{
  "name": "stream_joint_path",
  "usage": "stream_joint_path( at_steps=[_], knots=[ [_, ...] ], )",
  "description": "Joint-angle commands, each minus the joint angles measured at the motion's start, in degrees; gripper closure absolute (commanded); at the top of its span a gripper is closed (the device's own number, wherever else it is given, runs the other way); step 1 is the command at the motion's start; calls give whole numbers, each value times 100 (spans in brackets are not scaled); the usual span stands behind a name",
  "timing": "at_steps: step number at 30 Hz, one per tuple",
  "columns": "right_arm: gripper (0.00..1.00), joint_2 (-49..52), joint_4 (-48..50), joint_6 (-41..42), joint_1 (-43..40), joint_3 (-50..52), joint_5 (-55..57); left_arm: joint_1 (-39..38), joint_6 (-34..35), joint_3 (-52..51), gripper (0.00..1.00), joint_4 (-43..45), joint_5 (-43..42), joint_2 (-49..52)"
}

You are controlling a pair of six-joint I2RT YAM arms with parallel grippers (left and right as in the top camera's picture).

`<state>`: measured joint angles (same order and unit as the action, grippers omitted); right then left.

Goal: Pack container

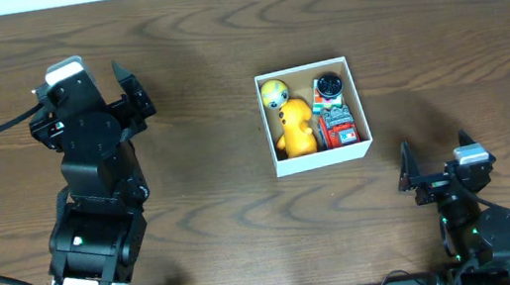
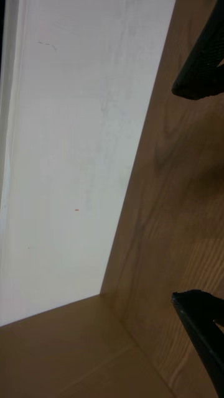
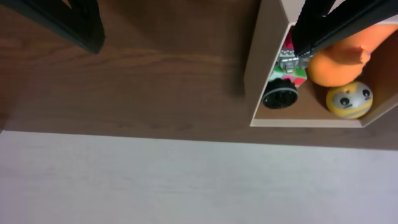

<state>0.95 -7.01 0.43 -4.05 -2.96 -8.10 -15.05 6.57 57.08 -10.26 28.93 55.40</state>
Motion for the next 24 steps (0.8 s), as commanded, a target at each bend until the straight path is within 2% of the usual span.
stream_joint_path(
  at_steps=[1, 5, 24],
  knots=[
    [1, -63, -4, -214, -39, 105, -76, 37, -35, 90, 2, -2, 70, 2],
    [1, -63, -7, -442, -39, 105, -66, 37, -35, 90, 2, -2, 70, 2],
    [1, -61, -4, -435, -39, 105, -33, 37, -35, 90, 2, -2, 70, 2]
  ],
)
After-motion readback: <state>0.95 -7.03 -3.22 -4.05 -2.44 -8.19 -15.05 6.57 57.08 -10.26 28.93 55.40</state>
